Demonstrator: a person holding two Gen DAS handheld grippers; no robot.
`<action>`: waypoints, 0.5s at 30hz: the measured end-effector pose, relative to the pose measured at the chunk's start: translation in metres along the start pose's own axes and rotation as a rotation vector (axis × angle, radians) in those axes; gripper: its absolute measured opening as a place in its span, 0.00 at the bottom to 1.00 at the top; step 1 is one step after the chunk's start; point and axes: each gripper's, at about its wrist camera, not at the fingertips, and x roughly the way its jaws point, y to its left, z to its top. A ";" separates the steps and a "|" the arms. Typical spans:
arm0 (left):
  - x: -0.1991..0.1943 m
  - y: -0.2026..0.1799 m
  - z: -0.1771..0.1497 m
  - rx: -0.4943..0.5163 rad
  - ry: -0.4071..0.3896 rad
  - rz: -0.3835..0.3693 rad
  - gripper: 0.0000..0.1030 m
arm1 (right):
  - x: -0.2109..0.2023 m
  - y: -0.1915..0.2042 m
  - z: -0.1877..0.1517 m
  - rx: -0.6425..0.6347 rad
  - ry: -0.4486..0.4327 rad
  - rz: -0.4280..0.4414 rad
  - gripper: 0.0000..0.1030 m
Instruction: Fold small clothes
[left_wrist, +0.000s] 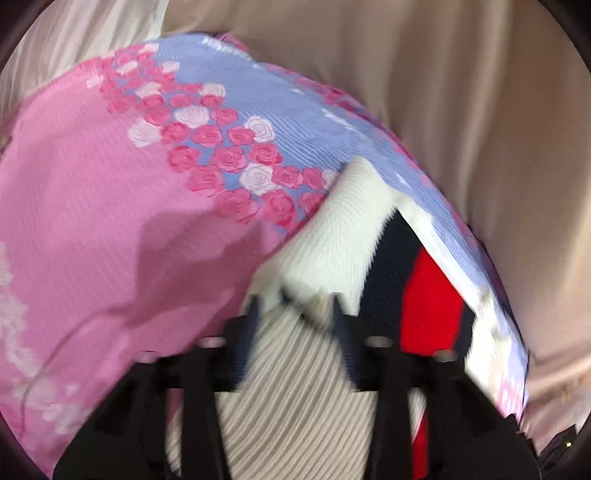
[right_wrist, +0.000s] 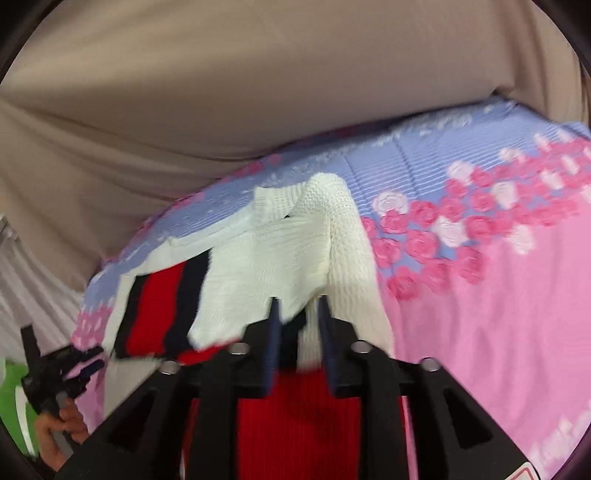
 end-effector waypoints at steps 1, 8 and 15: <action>-0.012 0.005 -0.008 0.029 -0.001 -0.007 0.55 | -0.018 0.000 -0.014 -0.022 0.004 -0.020 0.41; -0.086 0.093 -0.114 0.091 0.175 0.075 0.65 | -0.107 -0.035 -0.169 -0.040 0.290 -0.056 0.44; -0.110 0.121 -0.177 -0.052 0.269 0.030 0.72 | -0.118 -0.032 -0.245 0.046 0.389 0.031 0.52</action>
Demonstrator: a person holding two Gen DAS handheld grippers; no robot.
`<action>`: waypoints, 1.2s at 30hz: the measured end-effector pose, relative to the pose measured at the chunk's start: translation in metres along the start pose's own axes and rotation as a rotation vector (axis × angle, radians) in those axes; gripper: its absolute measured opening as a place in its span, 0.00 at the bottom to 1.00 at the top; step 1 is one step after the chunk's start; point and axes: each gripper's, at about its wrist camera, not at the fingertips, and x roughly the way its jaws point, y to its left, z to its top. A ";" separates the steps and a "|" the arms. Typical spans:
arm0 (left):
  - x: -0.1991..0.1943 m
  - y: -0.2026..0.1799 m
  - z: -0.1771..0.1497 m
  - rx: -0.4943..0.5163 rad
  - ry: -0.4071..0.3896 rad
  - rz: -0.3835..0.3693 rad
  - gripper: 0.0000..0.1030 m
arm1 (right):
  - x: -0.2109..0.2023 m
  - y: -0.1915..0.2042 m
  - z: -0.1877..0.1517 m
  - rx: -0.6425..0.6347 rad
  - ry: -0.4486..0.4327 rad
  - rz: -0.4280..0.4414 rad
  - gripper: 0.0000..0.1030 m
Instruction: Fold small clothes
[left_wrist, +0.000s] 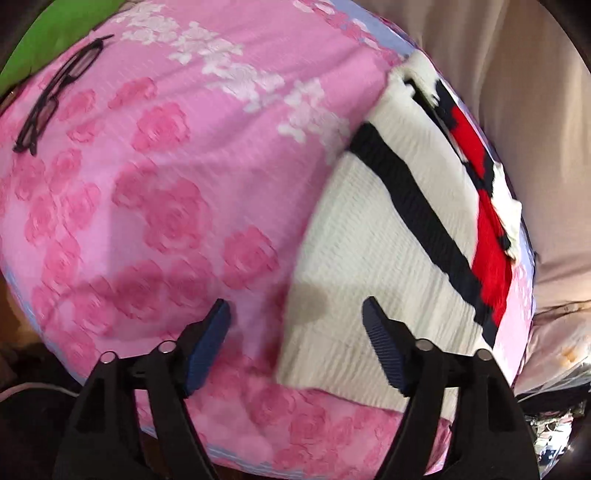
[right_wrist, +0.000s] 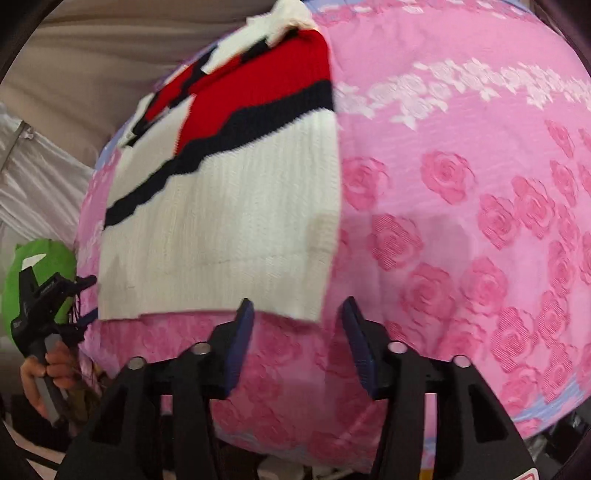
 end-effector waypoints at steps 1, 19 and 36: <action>0.001 -0.006 -0.002 -0.005 0.000 -0.012 0.72 | 0.004 0.005 0.004 -0.012 -0.005 0.011 0.52; -0.059 -0.037 -0.054 0.150 0.039 -0.061 0.06 | -0.112 -0.014 0.013 -0.004 -0.161 -0.082 0.05; -0.142 -0.090 -0.045 0.336 -0.088 -0.151 0.06 | -0.190 -0.010 0.027 -0.107 -0.227 -0.015 0.05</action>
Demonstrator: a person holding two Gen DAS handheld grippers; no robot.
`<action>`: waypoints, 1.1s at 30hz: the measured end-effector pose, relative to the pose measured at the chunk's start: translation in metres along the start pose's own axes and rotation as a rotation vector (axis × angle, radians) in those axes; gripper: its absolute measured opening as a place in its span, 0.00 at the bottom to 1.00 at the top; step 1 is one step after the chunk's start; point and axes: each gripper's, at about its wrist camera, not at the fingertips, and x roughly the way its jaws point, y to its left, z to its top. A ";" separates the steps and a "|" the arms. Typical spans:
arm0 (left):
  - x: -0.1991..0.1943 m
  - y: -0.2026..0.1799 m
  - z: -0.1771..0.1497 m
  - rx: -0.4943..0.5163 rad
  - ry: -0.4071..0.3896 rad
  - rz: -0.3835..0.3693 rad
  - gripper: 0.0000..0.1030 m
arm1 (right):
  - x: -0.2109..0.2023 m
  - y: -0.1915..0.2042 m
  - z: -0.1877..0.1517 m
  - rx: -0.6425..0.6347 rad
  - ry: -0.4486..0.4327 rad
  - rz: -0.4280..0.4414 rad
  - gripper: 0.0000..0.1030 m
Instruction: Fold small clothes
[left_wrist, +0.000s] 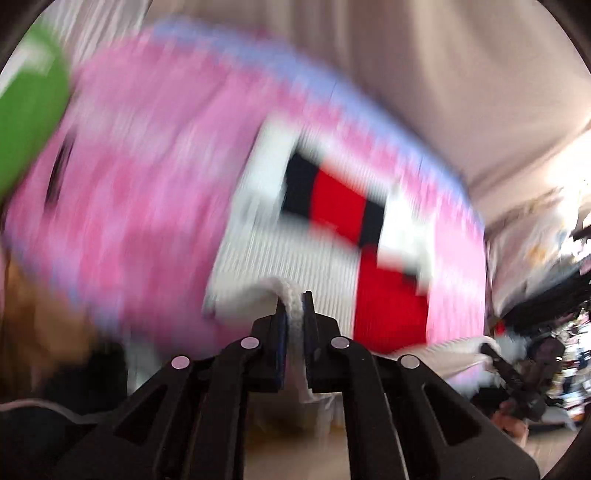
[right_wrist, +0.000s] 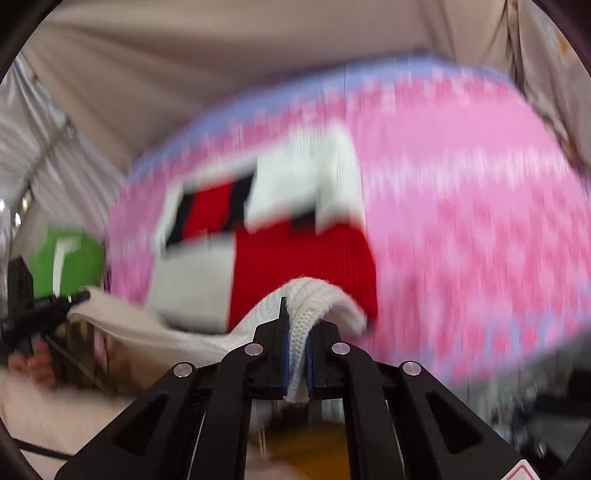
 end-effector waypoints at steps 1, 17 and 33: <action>0.012 -0.008 0.021 0.014 -0.060 -0.009 0.07 | 0.012 -0.001 0.024 0.006 -0.071 0.012 0.05; 0.138 0.003 0.105 0.060 -0.136 0.217 0.65 | 0.116 -0.017 0.080 0.012 -0.210 -0.185 0.58; 0.147 -0.005 0.130 -0.020 -0.108 0.102 0.05 | 0.141 -0.008 0.119 0.072 -0.195 -0.045 0.08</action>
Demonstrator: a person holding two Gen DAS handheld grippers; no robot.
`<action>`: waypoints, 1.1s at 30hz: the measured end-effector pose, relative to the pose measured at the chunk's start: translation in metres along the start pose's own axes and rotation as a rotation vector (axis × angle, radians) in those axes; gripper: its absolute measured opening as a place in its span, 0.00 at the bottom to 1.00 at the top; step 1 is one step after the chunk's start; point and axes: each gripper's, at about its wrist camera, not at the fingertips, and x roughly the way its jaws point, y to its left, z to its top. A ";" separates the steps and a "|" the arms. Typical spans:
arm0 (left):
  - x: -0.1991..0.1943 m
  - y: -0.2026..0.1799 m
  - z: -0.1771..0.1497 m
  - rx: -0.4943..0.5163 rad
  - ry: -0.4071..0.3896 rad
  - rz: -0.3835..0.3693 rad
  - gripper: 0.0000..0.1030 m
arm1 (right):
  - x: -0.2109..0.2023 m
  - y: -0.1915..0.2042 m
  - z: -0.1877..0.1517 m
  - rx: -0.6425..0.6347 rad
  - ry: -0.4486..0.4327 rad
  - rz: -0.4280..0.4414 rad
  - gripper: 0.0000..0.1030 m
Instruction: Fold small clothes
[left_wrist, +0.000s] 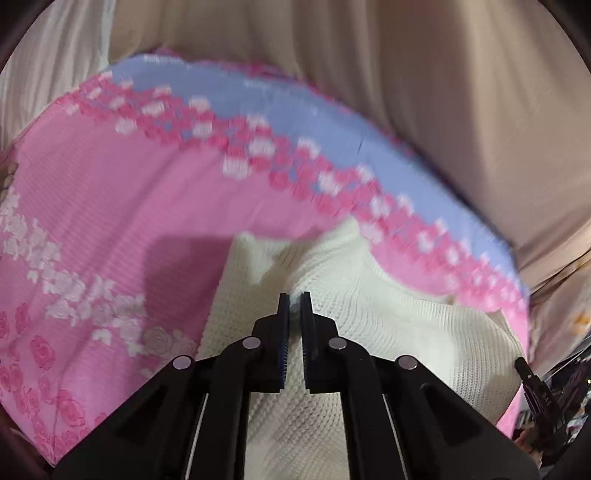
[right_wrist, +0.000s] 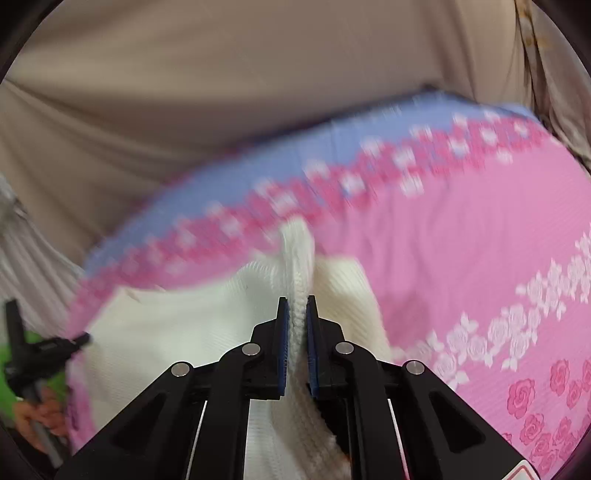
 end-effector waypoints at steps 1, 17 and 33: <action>-0.008 0.001 0.003 -0.004 -0.016 0.000 0.05 | -0.020 0.008 0.007 -0.014 -0.055 0.024 0.08; 0.055 0.018 -0.006 0.015 0.095 0.202 0.09 | 0.057 -0.026 -0.005 -0.008 0.182 -0.148 0.17; 0.022 0.021 -0.119 0.075 0.221 0.184 0.09 | -0.004 -0.021 -0.137 -0.037 0.326 -0.162 0.02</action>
